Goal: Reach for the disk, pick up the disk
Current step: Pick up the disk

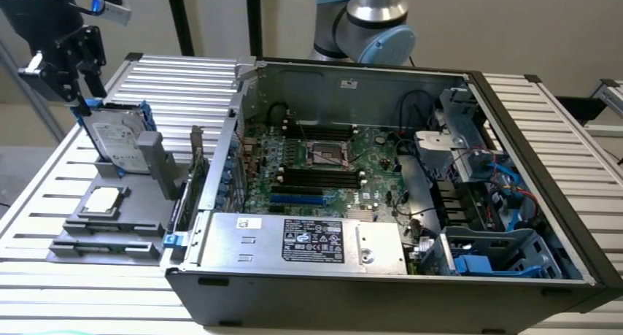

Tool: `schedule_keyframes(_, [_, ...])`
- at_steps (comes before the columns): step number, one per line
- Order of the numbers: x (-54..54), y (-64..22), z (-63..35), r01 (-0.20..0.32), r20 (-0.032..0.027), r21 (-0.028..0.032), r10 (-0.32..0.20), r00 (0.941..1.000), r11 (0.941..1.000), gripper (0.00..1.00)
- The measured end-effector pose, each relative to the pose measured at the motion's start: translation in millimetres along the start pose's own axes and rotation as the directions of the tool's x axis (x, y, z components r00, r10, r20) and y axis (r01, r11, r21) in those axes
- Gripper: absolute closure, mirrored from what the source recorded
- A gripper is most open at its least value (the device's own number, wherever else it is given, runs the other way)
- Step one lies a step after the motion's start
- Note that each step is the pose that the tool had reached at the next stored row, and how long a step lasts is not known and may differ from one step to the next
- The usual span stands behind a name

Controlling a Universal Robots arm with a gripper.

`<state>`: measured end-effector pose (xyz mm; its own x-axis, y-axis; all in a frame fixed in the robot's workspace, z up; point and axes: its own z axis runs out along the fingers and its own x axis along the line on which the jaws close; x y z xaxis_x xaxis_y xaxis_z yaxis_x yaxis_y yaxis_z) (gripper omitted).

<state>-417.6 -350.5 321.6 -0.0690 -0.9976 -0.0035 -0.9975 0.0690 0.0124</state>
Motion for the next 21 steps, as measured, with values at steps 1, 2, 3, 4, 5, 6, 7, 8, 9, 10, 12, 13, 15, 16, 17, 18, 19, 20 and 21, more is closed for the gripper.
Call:
schedule_keyframes(1, [0.0, 0.0, 1.8, 0.001, 0.0, 0.0, -0.001, 1.0, 1.0, 0.46])
schedule_keyframes(2, [0.0, 0.0, 3.8, 0.002, 0.0, 0.0001, -0.002, 1.0, 1.0, 0.46])
schedule_keyframes(3, [0.0, 0.0, 5.6, 0.003, 0.0, 0.0001, -0.003, 1.0, 1.0, 0.46])
schedule_keyframes(4, [0.0, 0.0, 7.3, 0.004, -0.0001, 0.0, -0.004, 1.0, 1.0, 0.46])
schedule_keyframes(5, [0.0, -0.1, 9.2, 0.007, -0.0001, 0.0001, -0.007, 1.0, 1.0, 0.46])
schedule_keyframes(6, [0.0, -0.1, 11.0, 0.009, -0.0001, 0.0, -0.009, 1.0, 1.0, 0.46])
schedule_keyframes(7, [0.0, -0.1, 12.8, 0.011, -0.0001, 0.0001, -0.011, 0.9999, 0.9999, 0.46])
schedule_keyframes(8, [0.0, -0.1, 14.6, 0.014, -0.0002, -0.0001, -0.014, 0.9999, 0.9999, 0.46])
schedule_keyframes(9, [0.0, -0.2, 16.4, 0.017, -0.0002, 0.0, -0.017, 0.9999, 0.9999, 0.46])
schedule_keyframes(10, [0.1, -0.2, 18.2, 0.02, -0.0003, -0.0001, -0.02, 0.9998, 0.9998, 0.46])
schedule_keyframes(12, [0.1, -0.2, 21.9, 0.028, -0.0003, 0.0, -0.028, 0.9996, 0.9996, 0.46])
schedule_keyframes(13, [0.2, -0.3, 23.7, 0.032, 0.0004, 0.0, -0.032, 0.9995, 0.9995, 0.46])
schedule_keyframes(15, [0.4, -0.3, 27.2, 0.041, 0.0028, -0.0002, -0.041, 0.9992, 0.9992, 0.46])
schedule_keyframes(16, [0.4, -0.3, 28.7, 0.045, 0.0038, -0.0003, -0.045, 0.999, 0.999, 0.46])
schedule_keyframes(17, [0.6, -0.3, 29.9, 0.049, 0.005, -0.0002, -0.049, 0.9988, 0.9988, 0.46])
schedule_keyframes(18, [0.6, -0.3, 30.6, 0.051, 0.0067, -0.0003, -0.051, 0.9987, 0.9987, 0.46])
schedule_keyframes(19, [0.6, -0.3, 31.1, 0.053, 0.008, -0.0004, -0.053, 0.9986, 0.9986, 0.46])
schedule_keyframes(20, [0.6, -0.3, 31.5, 0.054, 0.0093, -0.0005, -0.054, 0.9985, 0.9986, 0.46])
schedule_keyframes(21, [0.7, -0.4, 31.7, 0.054, 0.0104, -0.0009, -0.054, 0.9985, 0.9985, 0.46])
